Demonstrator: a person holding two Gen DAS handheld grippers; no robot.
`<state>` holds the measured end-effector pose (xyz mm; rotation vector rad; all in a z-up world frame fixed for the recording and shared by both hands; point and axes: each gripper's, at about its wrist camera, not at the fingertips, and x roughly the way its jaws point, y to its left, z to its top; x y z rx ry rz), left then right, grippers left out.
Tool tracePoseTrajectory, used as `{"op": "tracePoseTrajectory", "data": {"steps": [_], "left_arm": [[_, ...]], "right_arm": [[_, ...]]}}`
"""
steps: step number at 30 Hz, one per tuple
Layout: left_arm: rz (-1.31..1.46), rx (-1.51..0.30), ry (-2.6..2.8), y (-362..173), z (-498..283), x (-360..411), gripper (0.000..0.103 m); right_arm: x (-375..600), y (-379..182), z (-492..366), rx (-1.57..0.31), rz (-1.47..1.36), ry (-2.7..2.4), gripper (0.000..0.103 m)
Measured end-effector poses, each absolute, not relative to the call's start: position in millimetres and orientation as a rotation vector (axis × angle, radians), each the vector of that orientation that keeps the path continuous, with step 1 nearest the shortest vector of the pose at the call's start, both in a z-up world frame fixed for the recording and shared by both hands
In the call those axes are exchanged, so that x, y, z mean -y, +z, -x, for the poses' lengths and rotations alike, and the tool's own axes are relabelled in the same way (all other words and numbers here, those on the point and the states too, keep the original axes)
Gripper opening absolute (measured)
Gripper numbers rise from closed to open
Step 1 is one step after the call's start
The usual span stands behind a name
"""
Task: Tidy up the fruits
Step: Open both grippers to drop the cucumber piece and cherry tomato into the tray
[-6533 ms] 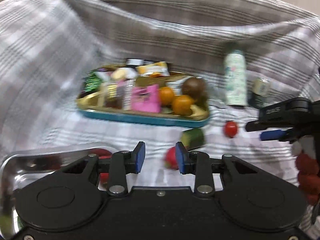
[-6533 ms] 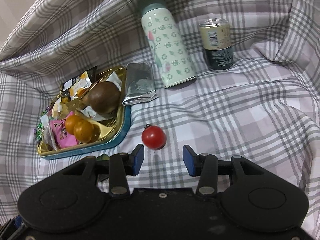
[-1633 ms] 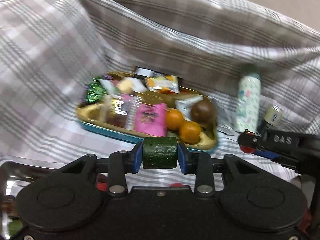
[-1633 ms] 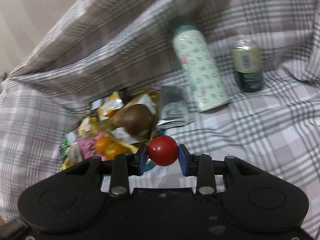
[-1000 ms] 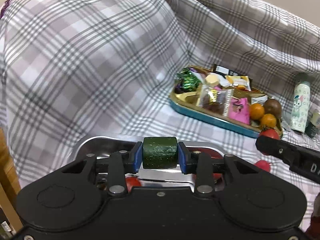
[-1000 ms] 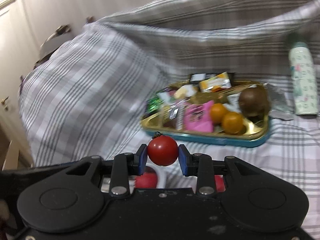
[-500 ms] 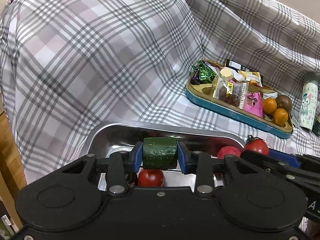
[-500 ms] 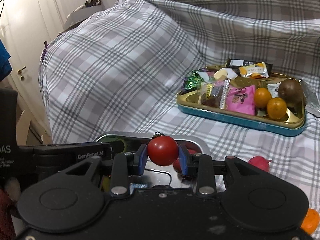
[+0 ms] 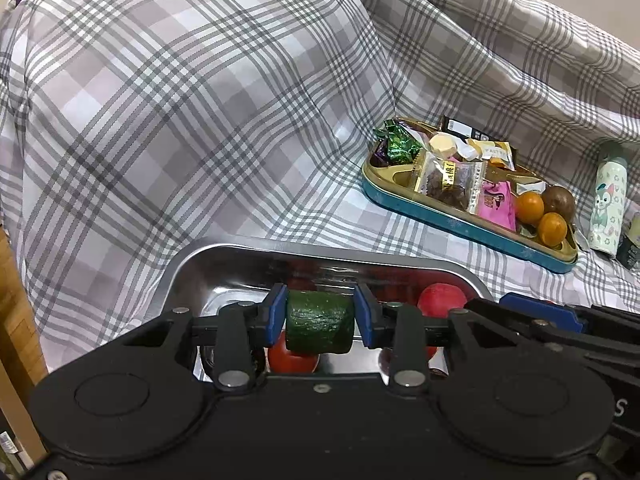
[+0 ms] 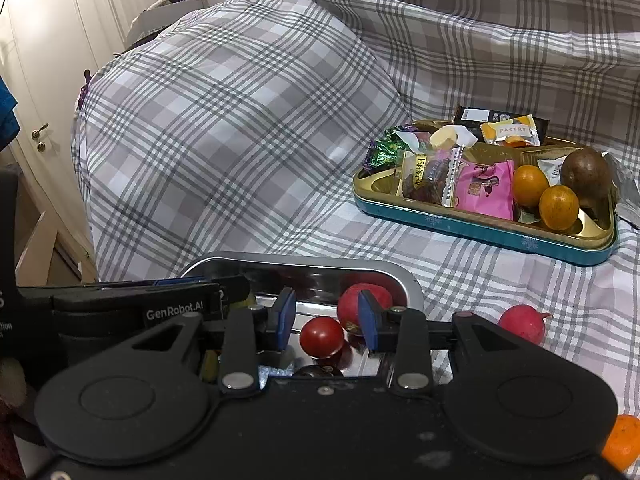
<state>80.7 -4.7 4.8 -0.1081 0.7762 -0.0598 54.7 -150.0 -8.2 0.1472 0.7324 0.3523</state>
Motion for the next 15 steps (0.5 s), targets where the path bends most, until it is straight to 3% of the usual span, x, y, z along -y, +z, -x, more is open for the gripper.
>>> {"op": "tracePoseTrajectory", "data": {"steps": [15], "left_arm": [[0.110, -0.792, -0.115, 2, -60, 11, 0.045]], "right_arm": [[160, -2, -52, -0.717, -0.175, 0.332, 0.037]]}}
